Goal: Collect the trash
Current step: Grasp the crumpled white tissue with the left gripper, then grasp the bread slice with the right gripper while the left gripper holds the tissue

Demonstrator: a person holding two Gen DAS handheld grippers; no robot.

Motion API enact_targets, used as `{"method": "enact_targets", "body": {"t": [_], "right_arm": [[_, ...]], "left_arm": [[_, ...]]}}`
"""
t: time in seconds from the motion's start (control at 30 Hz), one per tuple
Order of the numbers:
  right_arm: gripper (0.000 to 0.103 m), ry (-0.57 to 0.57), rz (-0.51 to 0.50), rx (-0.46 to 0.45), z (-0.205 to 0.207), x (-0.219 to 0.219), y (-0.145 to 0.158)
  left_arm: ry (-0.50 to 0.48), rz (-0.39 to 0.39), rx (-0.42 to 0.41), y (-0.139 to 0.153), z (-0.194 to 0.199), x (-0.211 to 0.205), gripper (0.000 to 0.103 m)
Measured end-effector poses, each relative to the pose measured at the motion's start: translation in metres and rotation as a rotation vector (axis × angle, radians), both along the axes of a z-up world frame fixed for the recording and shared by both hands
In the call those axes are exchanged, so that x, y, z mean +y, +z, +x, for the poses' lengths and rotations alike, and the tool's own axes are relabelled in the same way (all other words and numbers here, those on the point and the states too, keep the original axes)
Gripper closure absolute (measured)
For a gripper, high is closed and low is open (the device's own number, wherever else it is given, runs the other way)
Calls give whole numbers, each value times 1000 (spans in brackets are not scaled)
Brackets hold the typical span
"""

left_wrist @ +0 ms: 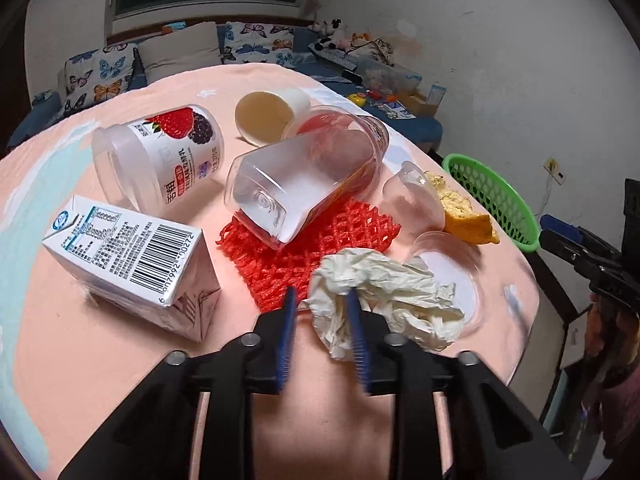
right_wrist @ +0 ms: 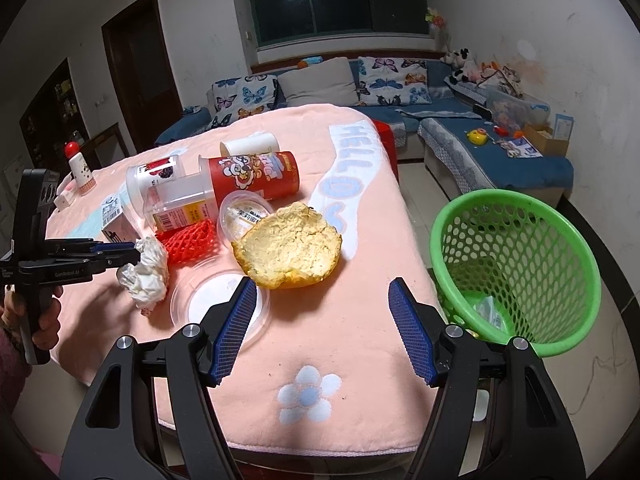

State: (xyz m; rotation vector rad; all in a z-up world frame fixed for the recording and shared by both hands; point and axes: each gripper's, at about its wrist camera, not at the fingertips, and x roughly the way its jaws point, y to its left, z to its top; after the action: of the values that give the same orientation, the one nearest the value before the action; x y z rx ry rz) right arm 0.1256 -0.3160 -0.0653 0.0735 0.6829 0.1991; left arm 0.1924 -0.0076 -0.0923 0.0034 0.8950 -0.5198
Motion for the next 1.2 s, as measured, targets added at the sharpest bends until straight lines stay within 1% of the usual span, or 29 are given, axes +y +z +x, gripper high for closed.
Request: {"method": "enact_targets", "body": {"t": [0.03, 0.07, 0.1, 0.17, 0.2, 0.27, 0.33, 0.37, 0.47, 0.5, 0.67, 0.73, 0.87, 1.03, 1.1, 1.2], "right_arm": [[34, 1, 1, 3, 1, 0, -1], [34, 3, 1, 5, 1, 1, -1], [34, 2, -1, 7, 2, 1, -2], [34, 3, 0, 13, 4, 2, -4], [34, 3, 2, 17, 5, 2, -5], [34, 8, 6, 23, 7, 3, -6], [34, 14, -1, 22, 7, 5, -6], [34, 17, -2, 22, 7, 6, -5], [34, 33, 4, 22, 9, 11, -4], [36, 43, 4, 21, 10, 14, -3], [50, 79, -10, 29, 21, 30, -4], [53, 96, -15, 33, 26, 37, -5], [62, 133, -41, 38, 36, 53, -6], [68, 146, -105, 43, 48, 67, -15], [70, 144, -112, 53, 52, 68, -19], [71, 143, -98, 55, 54, 66, -23]], "left_arm": [[4, 5, -8, 0, -1, 0, 53], [4, 9, -14, 1, -1, -1, 50], [-3, 3, -14, 0, -1, -2, 50], [-24, -11, -2, -1, 0, -4, 58], [-35, -9, 3, -3, 0, -7, 70], [-42, 7, -11, -5, -2, -10, 74], [-50, 3, -26, -4, -4, -11, 89], [-52, 9, -32, -3, -6, -12, 91], [-53, 28, -62, -1, -14, -15, 93], [-51, 35, -73, 1, -18, -16, 93], [-32, 39, -123, 15, -32, -16, 94], [-26, 31, -132, 20, -35, -12, 94], [-2, 12, -142, 30, -40, 0, 94], [14, -3, -157, 41, -46, 10, 94], [20, -4, -162, 44, -49, 10, 94], [31, -10, -166, 48, -51, 12, 94]]}}
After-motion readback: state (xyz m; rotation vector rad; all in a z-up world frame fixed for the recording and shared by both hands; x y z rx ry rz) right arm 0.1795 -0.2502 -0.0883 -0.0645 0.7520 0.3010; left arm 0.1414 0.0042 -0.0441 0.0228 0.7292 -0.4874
